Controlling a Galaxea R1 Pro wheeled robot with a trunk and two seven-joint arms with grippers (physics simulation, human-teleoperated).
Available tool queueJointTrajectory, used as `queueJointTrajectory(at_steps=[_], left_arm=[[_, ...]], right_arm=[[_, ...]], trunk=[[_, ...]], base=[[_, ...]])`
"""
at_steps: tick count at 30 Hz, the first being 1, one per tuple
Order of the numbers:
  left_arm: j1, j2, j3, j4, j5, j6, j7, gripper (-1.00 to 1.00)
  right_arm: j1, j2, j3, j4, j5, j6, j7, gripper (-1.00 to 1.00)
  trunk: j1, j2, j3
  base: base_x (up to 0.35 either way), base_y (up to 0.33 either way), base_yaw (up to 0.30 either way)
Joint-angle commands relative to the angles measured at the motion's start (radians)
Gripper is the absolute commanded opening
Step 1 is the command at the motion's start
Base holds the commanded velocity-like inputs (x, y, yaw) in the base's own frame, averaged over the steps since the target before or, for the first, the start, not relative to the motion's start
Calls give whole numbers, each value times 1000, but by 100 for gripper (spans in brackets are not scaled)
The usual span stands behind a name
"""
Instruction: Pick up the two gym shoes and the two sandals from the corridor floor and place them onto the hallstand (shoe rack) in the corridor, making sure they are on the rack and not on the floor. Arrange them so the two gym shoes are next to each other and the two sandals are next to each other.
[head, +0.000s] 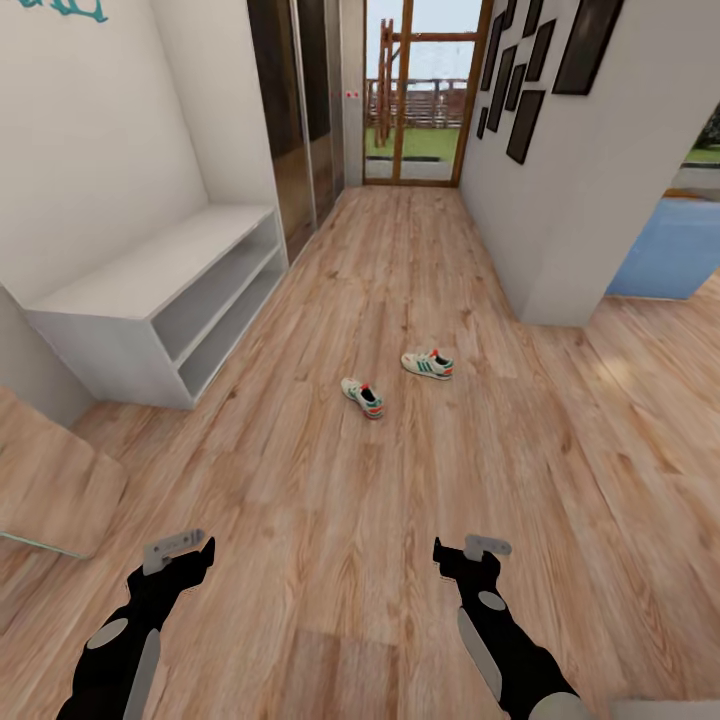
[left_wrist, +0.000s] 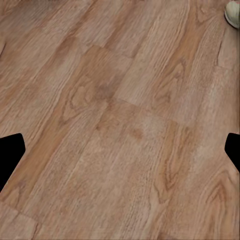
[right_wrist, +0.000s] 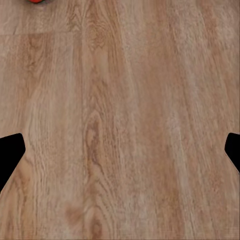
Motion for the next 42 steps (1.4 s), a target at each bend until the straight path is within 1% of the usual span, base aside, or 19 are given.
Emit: queueJointTrajectory(at_steps=[1, 42], left_arm=[[0, 0, 0, 0, 0, 0, 0, 100], [0, 0, -1, 0, 0, 0, -2, 100]], right_arm=[[0, 0, 0, 0, 0, 0, 0, 100], [0, 0, 0, 1, 0, 0, 0, 100]], trunk=[[0, 0, 0], [0, 0, 0]], base=[[323, -141, 0], [324, -127, 0]])
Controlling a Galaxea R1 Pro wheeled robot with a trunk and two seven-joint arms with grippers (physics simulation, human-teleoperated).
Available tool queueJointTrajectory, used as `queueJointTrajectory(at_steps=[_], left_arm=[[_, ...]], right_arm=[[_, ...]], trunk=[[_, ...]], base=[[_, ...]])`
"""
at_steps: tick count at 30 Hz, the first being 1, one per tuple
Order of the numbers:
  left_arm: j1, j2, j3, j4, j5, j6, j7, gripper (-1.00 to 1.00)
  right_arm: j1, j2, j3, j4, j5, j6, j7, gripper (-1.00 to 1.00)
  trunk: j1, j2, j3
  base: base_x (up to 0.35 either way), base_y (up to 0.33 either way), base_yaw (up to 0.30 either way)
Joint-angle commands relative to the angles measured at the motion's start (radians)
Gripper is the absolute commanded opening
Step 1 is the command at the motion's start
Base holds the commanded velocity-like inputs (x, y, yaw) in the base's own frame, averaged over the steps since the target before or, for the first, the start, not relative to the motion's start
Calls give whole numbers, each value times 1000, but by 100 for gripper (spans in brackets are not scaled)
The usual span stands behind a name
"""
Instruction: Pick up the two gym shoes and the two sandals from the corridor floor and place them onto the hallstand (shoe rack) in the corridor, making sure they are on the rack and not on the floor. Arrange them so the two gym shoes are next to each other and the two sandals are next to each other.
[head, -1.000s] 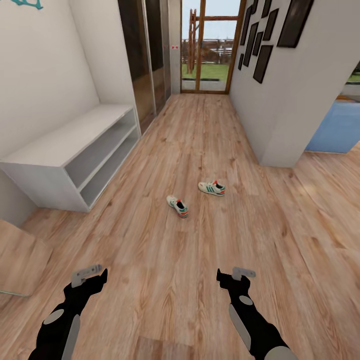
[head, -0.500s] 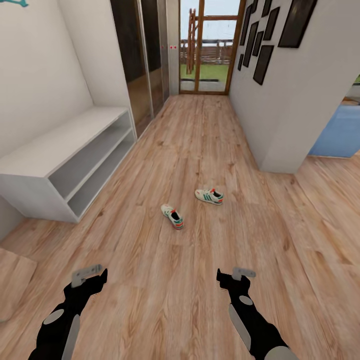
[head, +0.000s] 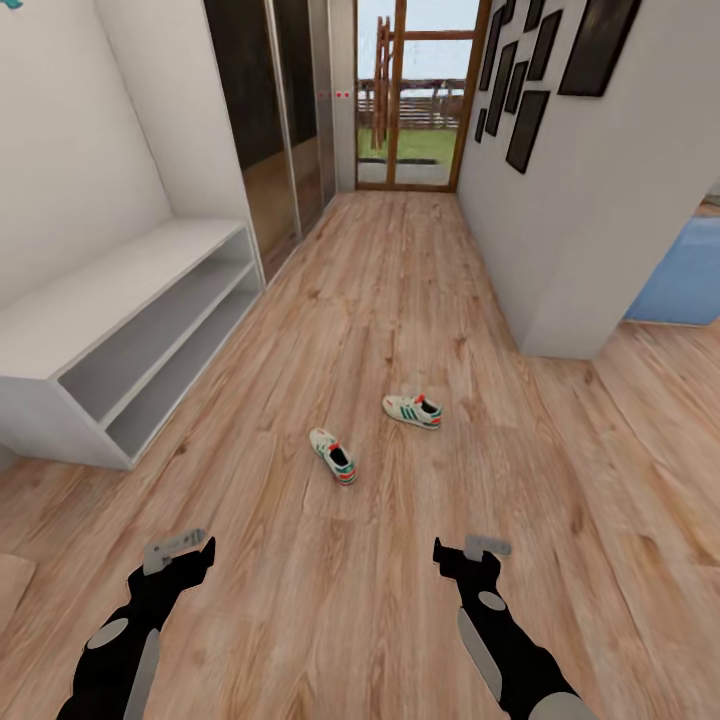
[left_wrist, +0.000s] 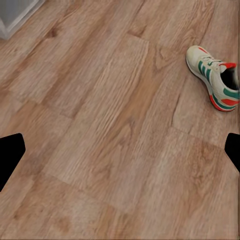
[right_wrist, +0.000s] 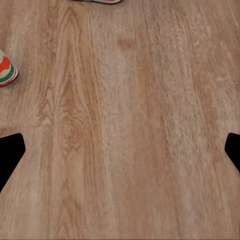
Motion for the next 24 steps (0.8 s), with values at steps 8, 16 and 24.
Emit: queueJointTrajectory(at_steps=[8, 16, 24], left_arm=[[0, 0, 0, 0, 0, 0, 1, 100], [0, 0, 0, 0, 0, 0, 2, 100], [0, 0, 1, 0, 0, 0, 2, 100]], right_arm=[[0, 0, 0, 0, 0, 0, 0, 100], [0, 0, 0, 0, 0, 0, 0, 100], [0, 0, 0, 0, 0, 0, 0, 100]], trunk=[[0, 0, 0], [0, 0, 0], [0, 0, 0]], base=[[324, -131, 0], [323, -132, 0], [324, -132, 0]])
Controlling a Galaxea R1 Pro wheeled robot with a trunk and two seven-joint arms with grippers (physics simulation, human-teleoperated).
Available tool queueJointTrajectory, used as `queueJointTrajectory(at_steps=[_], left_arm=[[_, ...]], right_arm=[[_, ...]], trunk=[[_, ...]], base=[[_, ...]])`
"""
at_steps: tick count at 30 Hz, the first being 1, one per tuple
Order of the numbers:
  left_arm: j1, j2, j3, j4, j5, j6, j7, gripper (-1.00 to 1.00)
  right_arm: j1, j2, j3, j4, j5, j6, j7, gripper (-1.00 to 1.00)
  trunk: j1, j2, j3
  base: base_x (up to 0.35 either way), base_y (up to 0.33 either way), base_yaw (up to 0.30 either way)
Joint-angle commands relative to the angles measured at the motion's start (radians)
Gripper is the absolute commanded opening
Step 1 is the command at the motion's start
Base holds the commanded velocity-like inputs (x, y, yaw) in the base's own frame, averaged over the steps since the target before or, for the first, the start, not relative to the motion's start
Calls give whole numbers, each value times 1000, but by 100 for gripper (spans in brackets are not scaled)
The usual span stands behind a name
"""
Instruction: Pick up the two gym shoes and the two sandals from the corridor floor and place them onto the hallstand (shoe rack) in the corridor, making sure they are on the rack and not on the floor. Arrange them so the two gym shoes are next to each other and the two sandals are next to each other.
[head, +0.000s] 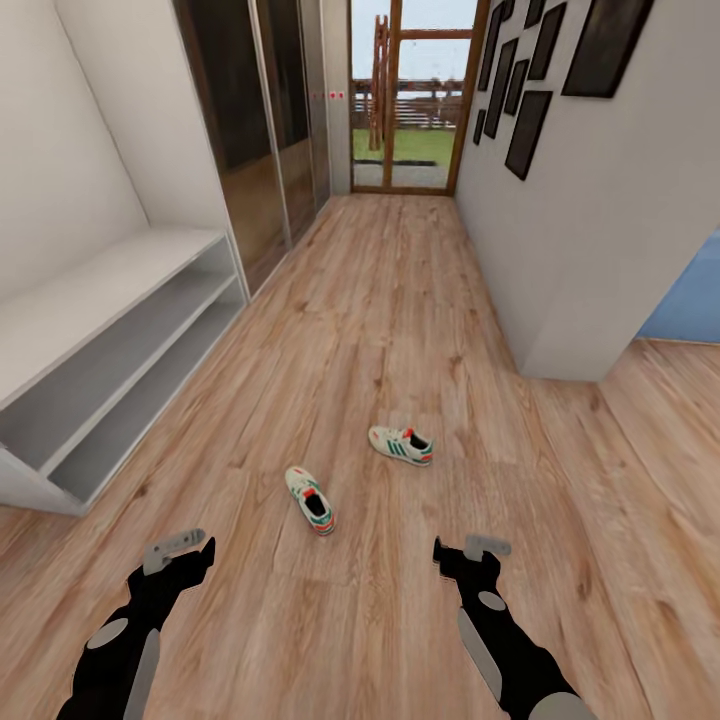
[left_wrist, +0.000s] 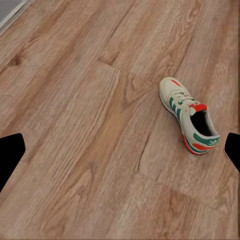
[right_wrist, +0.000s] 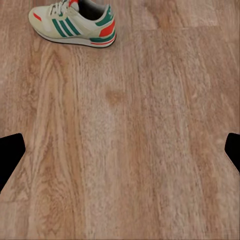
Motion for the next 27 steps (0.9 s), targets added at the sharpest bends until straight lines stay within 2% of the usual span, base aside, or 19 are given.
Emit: queueJointTrajectory(at_steps=[1, 27], left_arm=[[0, 0, 0, 0, 0, 0, 0, 100], [0, 0, 0, 0, 0, 0, 0, 100]], right_arm=[[0, 0, 0, 0, 0, 0, 0, 100], [0, 0, 0, -1, 0, 0, 0, 100]], trunk=[[0, 0, 0], [0, 0, 0]], base=[[324, -132, 0], [320, -139, 0]])
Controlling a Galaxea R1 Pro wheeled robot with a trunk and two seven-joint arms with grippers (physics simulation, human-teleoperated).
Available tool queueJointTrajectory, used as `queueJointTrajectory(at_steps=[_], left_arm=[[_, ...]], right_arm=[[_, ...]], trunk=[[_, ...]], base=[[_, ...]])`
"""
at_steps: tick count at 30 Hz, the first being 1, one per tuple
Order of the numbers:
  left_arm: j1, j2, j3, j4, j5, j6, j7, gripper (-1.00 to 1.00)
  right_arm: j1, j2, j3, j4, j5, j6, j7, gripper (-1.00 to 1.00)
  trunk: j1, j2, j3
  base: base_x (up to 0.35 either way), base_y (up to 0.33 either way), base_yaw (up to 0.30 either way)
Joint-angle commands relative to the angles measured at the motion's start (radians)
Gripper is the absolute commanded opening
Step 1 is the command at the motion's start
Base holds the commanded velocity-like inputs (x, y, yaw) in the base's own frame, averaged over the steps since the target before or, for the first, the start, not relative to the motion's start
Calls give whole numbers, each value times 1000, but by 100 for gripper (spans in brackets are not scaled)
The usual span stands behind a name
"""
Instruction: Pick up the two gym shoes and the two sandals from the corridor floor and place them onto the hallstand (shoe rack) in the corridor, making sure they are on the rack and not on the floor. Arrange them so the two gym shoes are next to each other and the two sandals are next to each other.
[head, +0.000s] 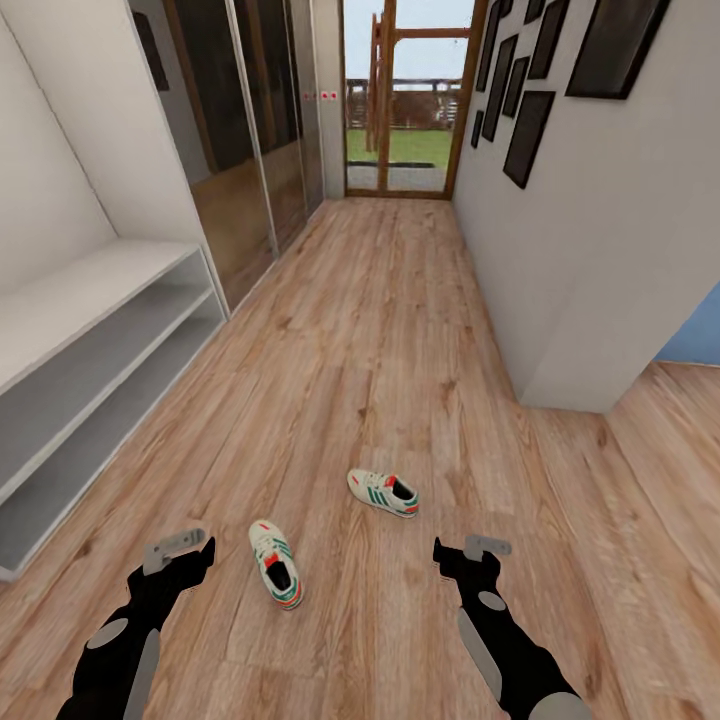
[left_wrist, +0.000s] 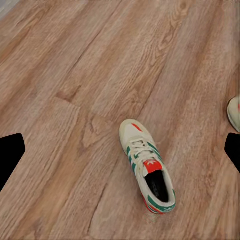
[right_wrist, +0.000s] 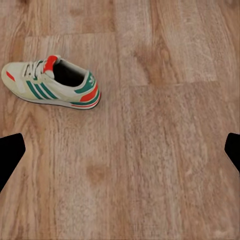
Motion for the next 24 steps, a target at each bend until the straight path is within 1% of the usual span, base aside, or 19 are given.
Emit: queueJointTrajectory(at_steps=[1, 24], left_arm=[[0, 0, 0, 0, 0, 0, 0, 100], [0, 0, 0, 0, 0, 0, -1, 100]], right_arm=[[0, 0, 0, 0, 0, 0, 0, 100], [0, 0, 0, 0, 0, 0, 0, 100]], trunk=[[0, 0, 0], [0, 0, 0]], base=[[280, -182, 0], [260, -200, 1]])
